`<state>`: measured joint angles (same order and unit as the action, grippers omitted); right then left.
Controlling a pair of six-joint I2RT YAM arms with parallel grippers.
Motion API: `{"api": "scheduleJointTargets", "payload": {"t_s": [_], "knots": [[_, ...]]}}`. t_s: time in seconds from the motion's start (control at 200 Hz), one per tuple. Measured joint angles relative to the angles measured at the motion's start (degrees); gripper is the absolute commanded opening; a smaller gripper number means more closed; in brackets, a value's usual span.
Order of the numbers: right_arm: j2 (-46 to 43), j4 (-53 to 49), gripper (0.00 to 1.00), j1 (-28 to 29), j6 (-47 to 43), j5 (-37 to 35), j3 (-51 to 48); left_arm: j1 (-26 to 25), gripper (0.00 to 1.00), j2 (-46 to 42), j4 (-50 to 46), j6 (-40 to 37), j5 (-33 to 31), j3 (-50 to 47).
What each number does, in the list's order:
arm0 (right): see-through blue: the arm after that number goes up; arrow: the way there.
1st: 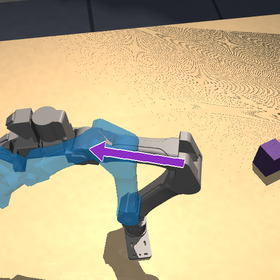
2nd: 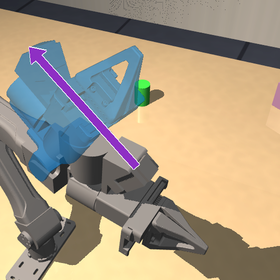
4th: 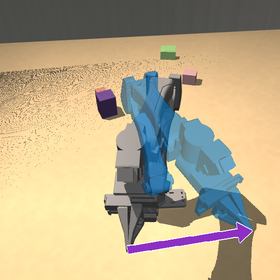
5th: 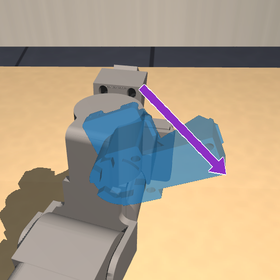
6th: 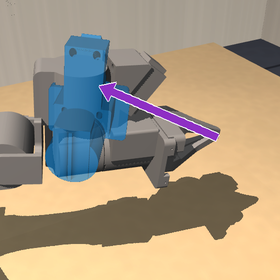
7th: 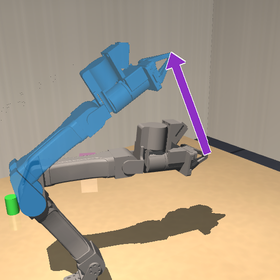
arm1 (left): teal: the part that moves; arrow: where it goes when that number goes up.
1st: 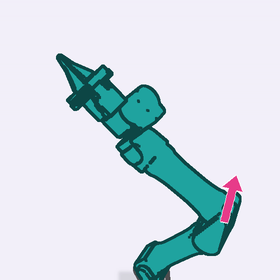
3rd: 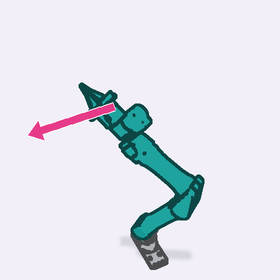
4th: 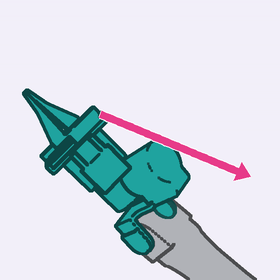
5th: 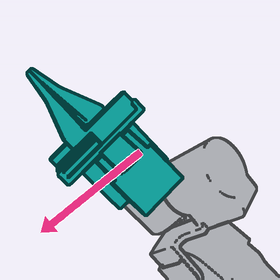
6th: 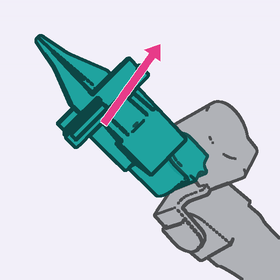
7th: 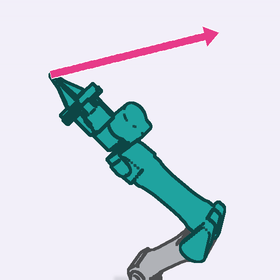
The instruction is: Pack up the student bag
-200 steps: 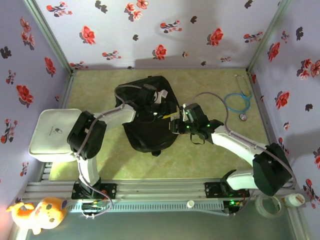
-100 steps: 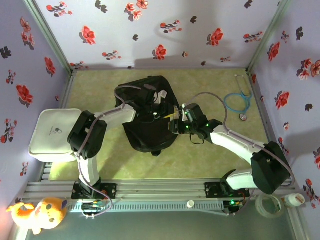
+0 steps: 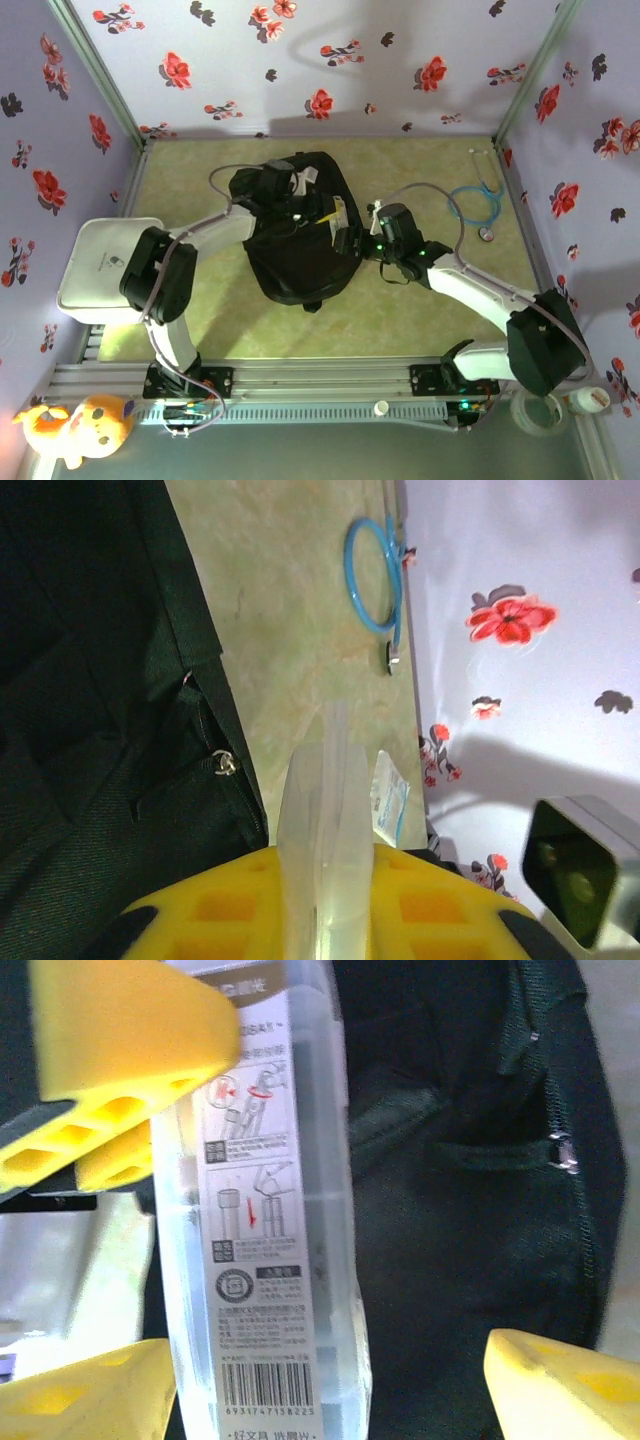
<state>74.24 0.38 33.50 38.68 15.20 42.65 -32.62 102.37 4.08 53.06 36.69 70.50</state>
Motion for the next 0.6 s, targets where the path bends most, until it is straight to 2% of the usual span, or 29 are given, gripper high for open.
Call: {"api": "scheduleJointTargets", "payload": {"t_s": [0.32, 0.495, 0.6], "knots": [[2.51, 21.16, 0.79, -3.89, 17.99, 8.87, -2.21, 5.70, 0.12, -5.97, 11.06, 9.92, 0.09, -6.34], [7.82, 32.22, 0.72, -3.89, 27.43, 12.70, -2.21, 6.40, 0.11, -7.52, 18.12, 16.48, 0.28, -8.92], [9.40, 36.94, 0.64, -3.58, 30.91, 13.81, -2.21, 6.40, 0.11, -7.61, 20.96, 19.12, 0.44, -9.03]]}}
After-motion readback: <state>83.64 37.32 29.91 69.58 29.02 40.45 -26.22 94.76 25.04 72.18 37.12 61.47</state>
